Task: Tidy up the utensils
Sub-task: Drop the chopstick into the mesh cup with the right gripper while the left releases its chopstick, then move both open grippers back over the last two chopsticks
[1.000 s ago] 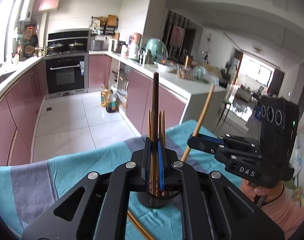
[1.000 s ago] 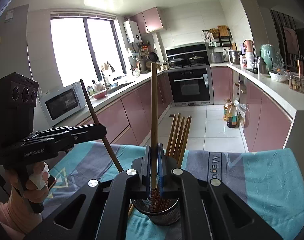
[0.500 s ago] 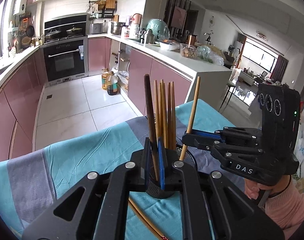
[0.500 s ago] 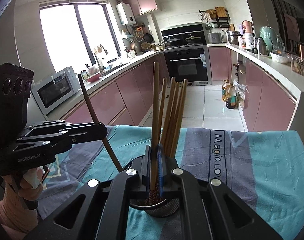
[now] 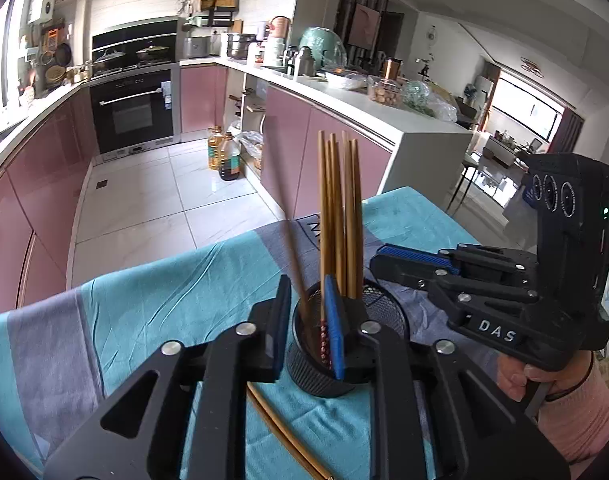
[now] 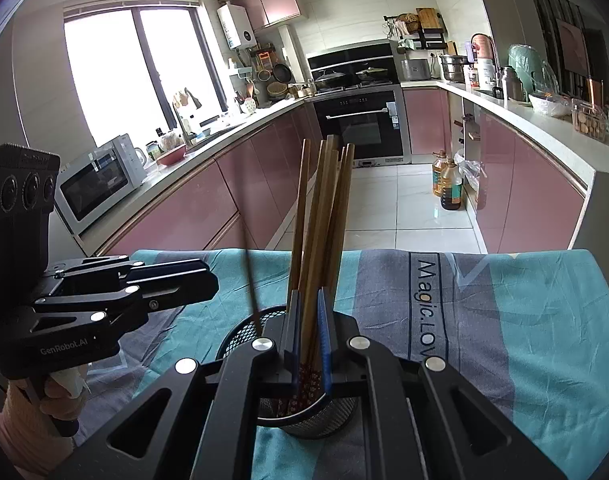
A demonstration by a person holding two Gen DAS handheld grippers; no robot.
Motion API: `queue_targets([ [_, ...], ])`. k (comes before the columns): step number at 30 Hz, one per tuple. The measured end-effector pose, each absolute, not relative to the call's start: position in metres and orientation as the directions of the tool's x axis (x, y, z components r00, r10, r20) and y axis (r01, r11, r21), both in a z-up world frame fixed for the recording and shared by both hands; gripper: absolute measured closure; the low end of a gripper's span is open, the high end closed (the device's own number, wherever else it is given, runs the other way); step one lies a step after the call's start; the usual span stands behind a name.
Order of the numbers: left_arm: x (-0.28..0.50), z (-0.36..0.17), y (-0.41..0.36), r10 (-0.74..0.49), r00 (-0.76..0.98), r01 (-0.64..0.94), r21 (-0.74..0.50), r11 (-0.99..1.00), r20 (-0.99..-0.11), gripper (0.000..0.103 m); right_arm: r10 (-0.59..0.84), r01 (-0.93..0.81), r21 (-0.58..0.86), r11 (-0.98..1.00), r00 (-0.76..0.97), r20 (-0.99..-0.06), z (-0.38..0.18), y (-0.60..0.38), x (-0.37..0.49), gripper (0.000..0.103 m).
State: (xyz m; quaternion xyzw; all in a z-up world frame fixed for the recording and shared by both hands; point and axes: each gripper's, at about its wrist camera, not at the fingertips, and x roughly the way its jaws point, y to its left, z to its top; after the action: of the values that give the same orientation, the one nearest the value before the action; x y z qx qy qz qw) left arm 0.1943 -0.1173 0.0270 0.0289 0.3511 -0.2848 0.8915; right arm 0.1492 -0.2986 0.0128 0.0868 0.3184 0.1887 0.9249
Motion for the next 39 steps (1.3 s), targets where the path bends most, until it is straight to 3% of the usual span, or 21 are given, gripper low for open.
queue_targets([
  [6, 0.181, 0.018, -0.104, -0.48, 0.627, 0.507, -0.147, 0.849, -0.614, 0.078, 0.432, -0.323, 0.29, 0.901, 0.724, -0.538, 0.013, -0.299, 0.135, 0.094],
  [8, 0.171, 0.017, -0.096, -0.478, 0.647, 0.496, -0.148, 0.856, -0.595, 0.077, 0.454, -0.345, 0.297, 0.89, 0.721, -0.523, 0.017, -0.298, 0.126, 0.091],
  [16, 0.13, 0.007, -0.067, -0.427, 0.714, 0.439, -0.119, 0.89, -0.554, 0.058, 0.549, -0.462, 0.297, 0.835, 0.668, -0.502, 0.013, -0.279, 0.084, 0.071],
  [27, 0.107, -0.062, -0.037, -0.357, 0.644, 0.351, -0.153, 0.924, -0.677, 0.057, 0.553, -0.466, 0.323, 0.824, 0.535, -0.638, -0.047, -0.24, 0.075, 0.07],
  [39, 0.1, -0.1, -0.023, -0.324, 0.615, 0.29, -0.176, 0.941, -0.719, 0.057, 0.509, -0.434, 0.312, 0.845, 0.471, -0.721, -0.083, -0.211, 0.077, 0.07],
])
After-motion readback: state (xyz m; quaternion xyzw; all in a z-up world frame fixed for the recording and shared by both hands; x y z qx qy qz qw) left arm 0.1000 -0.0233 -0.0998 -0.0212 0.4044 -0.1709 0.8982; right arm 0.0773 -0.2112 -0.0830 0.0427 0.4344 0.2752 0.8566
